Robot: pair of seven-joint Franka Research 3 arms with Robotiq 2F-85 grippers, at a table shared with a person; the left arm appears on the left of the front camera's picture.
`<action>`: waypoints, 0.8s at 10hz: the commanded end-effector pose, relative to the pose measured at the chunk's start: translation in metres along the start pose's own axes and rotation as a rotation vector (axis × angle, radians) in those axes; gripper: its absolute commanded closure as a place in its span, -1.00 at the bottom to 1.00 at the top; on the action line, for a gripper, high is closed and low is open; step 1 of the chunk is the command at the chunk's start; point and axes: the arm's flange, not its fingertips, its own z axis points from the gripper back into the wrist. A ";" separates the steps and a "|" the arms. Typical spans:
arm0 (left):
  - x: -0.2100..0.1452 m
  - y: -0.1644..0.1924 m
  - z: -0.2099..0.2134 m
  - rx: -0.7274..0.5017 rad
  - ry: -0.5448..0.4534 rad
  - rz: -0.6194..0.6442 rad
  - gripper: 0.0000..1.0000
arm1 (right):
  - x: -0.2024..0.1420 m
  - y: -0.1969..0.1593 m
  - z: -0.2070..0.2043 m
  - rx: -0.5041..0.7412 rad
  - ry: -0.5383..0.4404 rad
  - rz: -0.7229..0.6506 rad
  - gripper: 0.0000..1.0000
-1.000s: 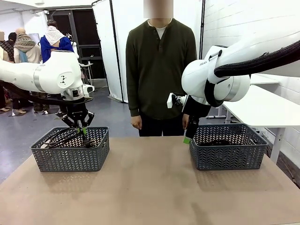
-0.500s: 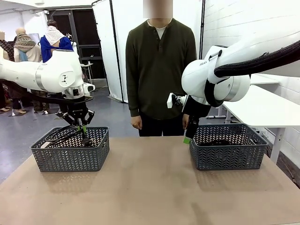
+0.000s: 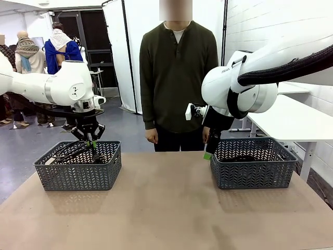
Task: Organize the cables according to human instructions.
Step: Pick up a bundle of cables and place it in the basket indicated by the human.
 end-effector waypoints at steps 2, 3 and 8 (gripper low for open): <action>0.013 0.001 -0.001 0.002 -0.033 -0.001 0.61 | 0.000 0.000 -0.001 -0.004 0.001 -0.006 -1.00; 0.017 -0.001 -0.001 0.001 -0.028 -0.001 0.22 | 0.000 0.000 -0.001 -0.004 0.001 -0.006 -1.00; 0.021 0.000 0.003 0.009 -0.045 0.009 -1.00 | 0.000 0.000 -0.001 -0.004 0.001 -0.006 -1.00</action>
